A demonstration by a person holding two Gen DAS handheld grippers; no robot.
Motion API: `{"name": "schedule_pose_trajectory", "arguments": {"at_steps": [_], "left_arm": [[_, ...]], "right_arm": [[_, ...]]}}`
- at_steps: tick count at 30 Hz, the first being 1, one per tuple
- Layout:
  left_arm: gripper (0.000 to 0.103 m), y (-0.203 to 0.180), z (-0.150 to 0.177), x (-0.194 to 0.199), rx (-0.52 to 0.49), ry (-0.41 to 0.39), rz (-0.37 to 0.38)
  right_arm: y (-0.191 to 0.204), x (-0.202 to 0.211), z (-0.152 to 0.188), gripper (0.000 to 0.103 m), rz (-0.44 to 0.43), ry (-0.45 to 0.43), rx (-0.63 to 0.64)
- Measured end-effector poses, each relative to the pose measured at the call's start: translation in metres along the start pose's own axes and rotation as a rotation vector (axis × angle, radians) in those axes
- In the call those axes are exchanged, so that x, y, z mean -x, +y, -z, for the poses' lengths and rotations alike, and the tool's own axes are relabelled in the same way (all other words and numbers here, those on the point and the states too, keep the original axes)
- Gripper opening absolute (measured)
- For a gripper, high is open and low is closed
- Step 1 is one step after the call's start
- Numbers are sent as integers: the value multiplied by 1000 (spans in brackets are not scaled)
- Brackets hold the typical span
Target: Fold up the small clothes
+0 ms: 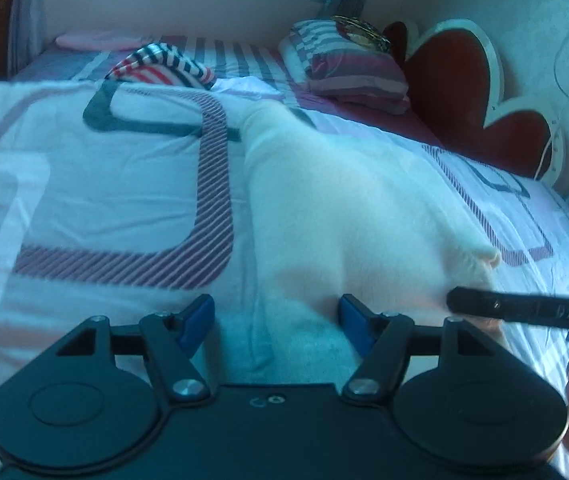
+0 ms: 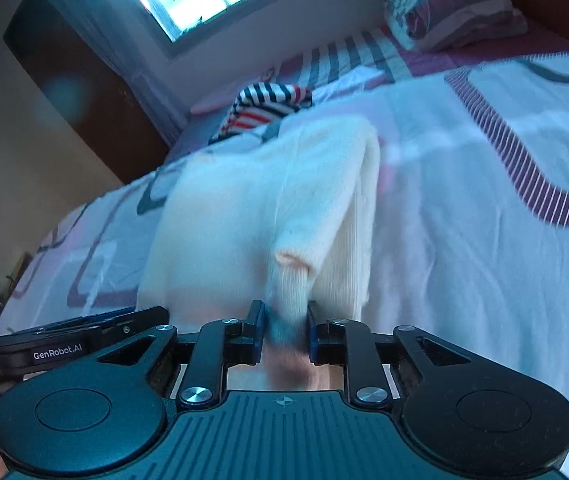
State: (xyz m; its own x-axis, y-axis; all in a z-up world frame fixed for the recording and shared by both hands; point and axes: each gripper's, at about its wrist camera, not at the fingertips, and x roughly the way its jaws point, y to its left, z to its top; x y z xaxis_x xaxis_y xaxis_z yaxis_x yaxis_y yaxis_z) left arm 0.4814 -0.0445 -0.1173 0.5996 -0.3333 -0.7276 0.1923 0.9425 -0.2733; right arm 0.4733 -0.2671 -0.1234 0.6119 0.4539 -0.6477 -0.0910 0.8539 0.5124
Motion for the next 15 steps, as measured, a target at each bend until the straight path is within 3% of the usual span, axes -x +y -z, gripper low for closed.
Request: {"name": "schedule_pose_trajectory", "arguments": {"at_steps": [5,7,9,11,15], "left_arm": [[66,-13,1,16,-45,1,1],[66,-16,8,13,-83,30,-36],[66,-15,15,13,-63,50,-27],[66,-15,22,22,-56,44,-13],[67,-15,43,32,-54,34,-15]], "right_arm": [[2,13,-6,7,40,-25,16],[1,11,-5,7,86,-3,18],[2,6,1,10,105,18,25],[7,16,4,18,141,-9,43],[31,47,32,18,171,-83,166]]}}
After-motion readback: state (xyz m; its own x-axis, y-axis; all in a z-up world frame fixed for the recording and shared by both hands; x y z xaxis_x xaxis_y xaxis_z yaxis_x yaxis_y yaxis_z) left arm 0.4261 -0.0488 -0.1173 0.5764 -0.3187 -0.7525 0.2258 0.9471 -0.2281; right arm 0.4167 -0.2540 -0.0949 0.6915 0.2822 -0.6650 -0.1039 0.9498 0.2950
